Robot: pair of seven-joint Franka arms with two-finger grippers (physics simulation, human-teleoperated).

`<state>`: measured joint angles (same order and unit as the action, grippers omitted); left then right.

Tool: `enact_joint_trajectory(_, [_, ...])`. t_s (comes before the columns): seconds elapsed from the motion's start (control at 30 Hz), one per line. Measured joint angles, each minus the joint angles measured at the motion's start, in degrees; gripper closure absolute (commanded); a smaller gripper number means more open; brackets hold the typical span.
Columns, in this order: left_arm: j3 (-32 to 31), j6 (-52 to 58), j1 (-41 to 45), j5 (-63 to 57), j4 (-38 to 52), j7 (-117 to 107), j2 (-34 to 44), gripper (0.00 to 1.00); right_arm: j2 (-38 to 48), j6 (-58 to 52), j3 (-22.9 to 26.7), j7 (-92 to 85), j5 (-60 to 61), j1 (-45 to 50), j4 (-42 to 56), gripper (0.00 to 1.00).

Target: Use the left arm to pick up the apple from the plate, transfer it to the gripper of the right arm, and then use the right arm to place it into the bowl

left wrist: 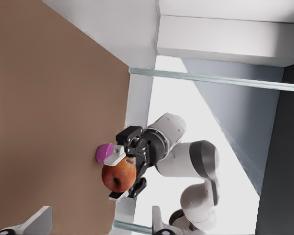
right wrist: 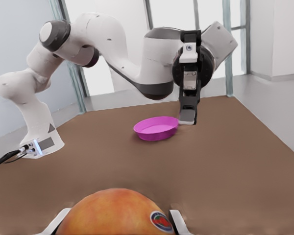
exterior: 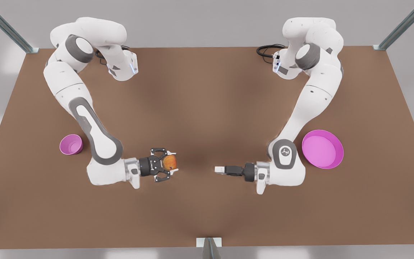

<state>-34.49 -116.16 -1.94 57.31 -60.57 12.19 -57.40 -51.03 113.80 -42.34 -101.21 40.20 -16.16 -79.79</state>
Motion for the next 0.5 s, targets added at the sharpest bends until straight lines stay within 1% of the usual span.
enact_joint_trajectory(0.03, [-0.08,3.42,-3.42,-8.37,0.08,-1.02,4.33,0.00,3.17,-0.71,0.02,0.38,-6.81,-2.63,-3.08,0.29])
enact_joint_trajectory(0.1, [-0.39,11.91,-6.64,-28.08,0.16,-3.75,13.27,0.00,8.82,-1.98,0.11,1.19,-20.67,-6.56,-7.96,0.29])
enact_joint_trajectory(0.17, [-0.43,20.41,-7.98,-44.47,0.17,-6.26,20.23,0.00,12.16,-2.77,0.22,1.92,-33.36,-9.07,-10.48,0.29])
enact_joint_trajectory(0.2, [0.75,23.63,-8.05,-50.37,-1.87,-7.41,23.78,0.00,13.13,-2.84,0.37,2.28,-38.99,-9.98,-11.39,0.29])
enact_joint_trajectory(0.23, [7.33,24.57,-4.76,-54.39,-11.90,-8.51,32.31,0.00,14.00,-2.56,0.50,2.67,-44.10,-11.09,-12.65,0.29])
enact_joint_trajectory(0.27, [14.96,24.12,0.70,-56.71,-22.62,-9.53,40.62,0.00,15.04,-1.69,0.54,3.07,-48.73,-12.41,-14.81,0.29])
enact_joint_trajectory(0.3, [19.23,24.05,3.82,-58.35,-27.97,-10.32,45.27,0.00,16.20,-0.57,0.54,3.58,-52.92,-13.75,-17.33,0.29])
enact_joint_trajectory(0.33, [21.42,25.01,5.14,-59.66,-28.48,-10.75,46.88,0.00,17.34,0.79,0.53,4.16,-56.58,-15.11,-19.89,0.29])
enact_joint_trajectory(0.37, [22.54,26.42,5.64,-60.68,-26.81,-11.10,46.78,0.00,18.34,2.22,0.53,4.76,-59.68,-16.41,-21.95,0.29])
enact_joint_trajectory(0.47, [23.43,30.38,6.23,-62.40,-21.23,-12.07,45.78,0.00,20.45,6.28,0.59,6.44,-66.18,-21.27,-25.45,0.29])
enact_joint_trajectory(0.5, [23.57,31.79,6.55,-62.90,-19.09,-12.34,43.53,0.00,20.63,7.41,0.59,6.96,-67.66,-22.97,-26.16,0.29])
